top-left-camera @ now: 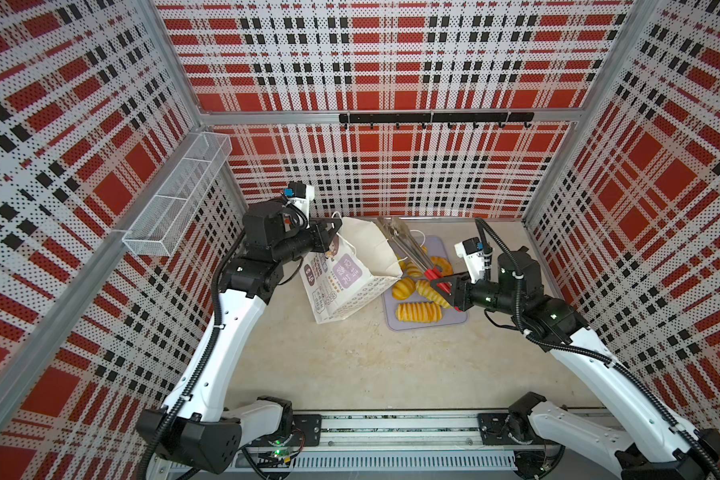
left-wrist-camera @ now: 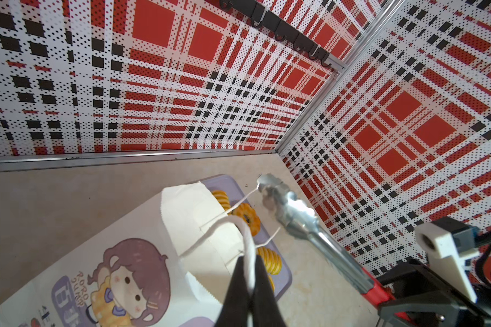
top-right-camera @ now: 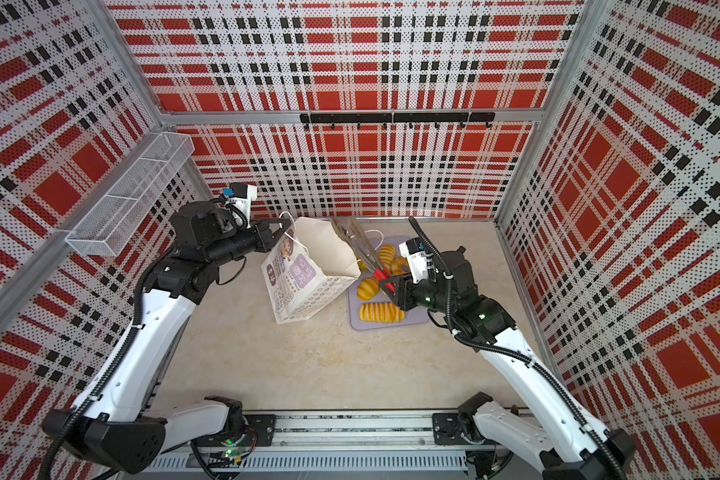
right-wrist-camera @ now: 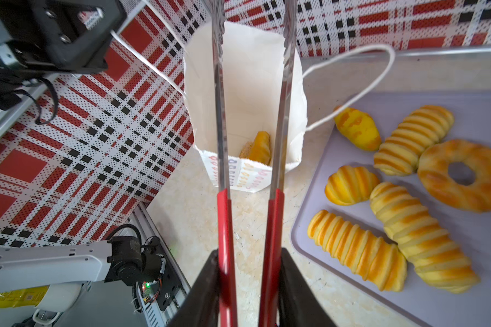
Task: Place the fake bread into the paper bag
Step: 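Open the tongs inside the bag to release the croissant, then raise the tongs out of the bag while the left gripper stands the bag upright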
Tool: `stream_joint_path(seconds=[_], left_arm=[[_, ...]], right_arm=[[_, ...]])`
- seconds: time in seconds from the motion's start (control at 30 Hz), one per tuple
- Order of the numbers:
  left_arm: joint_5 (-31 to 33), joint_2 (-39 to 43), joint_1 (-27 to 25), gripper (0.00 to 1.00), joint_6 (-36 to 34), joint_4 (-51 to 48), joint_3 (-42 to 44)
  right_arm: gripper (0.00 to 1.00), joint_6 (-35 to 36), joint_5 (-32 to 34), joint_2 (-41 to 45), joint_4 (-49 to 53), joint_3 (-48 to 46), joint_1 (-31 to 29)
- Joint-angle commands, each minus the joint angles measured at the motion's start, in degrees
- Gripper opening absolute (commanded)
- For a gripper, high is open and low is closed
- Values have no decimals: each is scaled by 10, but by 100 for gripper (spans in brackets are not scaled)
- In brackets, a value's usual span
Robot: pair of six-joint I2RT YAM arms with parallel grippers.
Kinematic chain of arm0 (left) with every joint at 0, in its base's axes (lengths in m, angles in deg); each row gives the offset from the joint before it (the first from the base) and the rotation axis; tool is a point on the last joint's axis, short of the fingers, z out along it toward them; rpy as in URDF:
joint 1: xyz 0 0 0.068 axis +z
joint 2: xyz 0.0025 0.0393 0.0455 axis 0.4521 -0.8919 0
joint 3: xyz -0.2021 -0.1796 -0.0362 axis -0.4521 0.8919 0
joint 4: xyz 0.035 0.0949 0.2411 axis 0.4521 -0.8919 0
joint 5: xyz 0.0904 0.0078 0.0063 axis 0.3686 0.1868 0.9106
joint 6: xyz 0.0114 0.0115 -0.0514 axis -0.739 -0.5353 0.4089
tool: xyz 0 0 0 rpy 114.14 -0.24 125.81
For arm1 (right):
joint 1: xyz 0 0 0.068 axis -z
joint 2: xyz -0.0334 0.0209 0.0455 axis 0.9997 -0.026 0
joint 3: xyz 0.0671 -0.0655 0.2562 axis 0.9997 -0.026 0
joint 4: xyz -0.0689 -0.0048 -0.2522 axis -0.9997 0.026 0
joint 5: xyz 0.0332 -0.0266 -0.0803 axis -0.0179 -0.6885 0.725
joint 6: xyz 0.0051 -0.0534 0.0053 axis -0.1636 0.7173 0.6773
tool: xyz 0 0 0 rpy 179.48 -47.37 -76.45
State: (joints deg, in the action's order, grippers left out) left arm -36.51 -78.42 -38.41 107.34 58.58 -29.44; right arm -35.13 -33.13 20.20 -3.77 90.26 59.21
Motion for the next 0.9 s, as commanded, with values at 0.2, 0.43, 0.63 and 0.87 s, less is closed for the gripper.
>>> stream_joint_path(seconds=[0.2, 0.43, 0.63, 0.87], left_arm=[[0, 5, 13, 0, 1, 7, -5], [-17, -9, 12, 0, 1, 8, -14], [-22, -31, 7, 0, 1, 4, -37], [-42, -70, -17, 0, 1, 4, -82]], right_arm=[[33, 26, 6, 35, 36, 50, 72], [32, 31, -8, 39, 47, 46, 130], [32, 8, -62, 47, 16, 14, 187], [30, -6, -112, 47, -7, -3, 256]])
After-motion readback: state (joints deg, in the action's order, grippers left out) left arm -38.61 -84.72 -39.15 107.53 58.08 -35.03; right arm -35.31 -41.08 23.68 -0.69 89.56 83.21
